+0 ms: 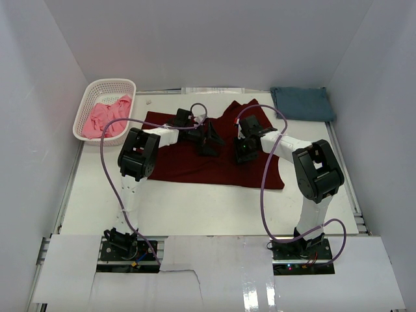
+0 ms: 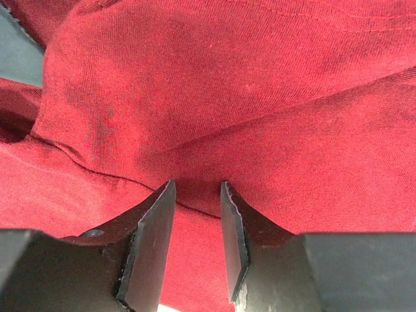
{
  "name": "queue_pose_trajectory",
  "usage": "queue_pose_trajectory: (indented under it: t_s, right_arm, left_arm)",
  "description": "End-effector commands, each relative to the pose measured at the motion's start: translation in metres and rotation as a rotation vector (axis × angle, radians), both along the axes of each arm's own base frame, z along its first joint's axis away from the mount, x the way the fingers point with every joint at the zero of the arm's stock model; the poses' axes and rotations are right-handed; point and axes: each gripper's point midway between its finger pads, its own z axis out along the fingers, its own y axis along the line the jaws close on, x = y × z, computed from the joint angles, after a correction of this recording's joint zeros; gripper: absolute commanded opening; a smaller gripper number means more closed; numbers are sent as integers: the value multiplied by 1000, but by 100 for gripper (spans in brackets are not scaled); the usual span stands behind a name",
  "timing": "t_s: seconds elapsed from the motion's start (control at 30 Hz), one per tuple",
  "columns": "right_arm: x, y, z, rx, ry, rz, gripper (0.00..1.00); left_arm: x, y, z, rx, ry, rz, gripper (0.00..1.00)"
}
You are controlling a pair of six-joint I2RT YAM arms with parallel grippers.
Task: Fold and stack the t-shirts
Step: Fold the flattened tshirt in 1/3 of the way
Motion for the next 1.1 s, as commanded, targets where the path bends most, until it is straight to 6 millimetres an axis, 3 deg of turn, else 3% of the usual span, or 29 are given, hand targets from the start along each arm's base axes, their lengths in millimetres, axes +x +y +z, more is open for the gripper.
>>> queue_pose_trajectory:
  t_s: [0.0,0.27,0.63,0.9,1.07]
  right_arm:
    - [-3,-1,-13,-15,6,4,41]
    - [-5,-2,-14,-20,6,9,41]
    - [-7,-2,-20,-27,25,11,40]
    - [-12,-3,-25,-26,36,14,39]
    - [-12,-4,-22,-26,29,14,39]
  left_arm:
    - [5,-16,50,-80,-104,4,84]
    - [16,-21,59,-89,-125,20,82]
    - [17,-27,64,-148,-113,34,68]
    - [23,-28,55,-143,-115,56,66]
    - [13,-28,39,-138,-72,60,66]
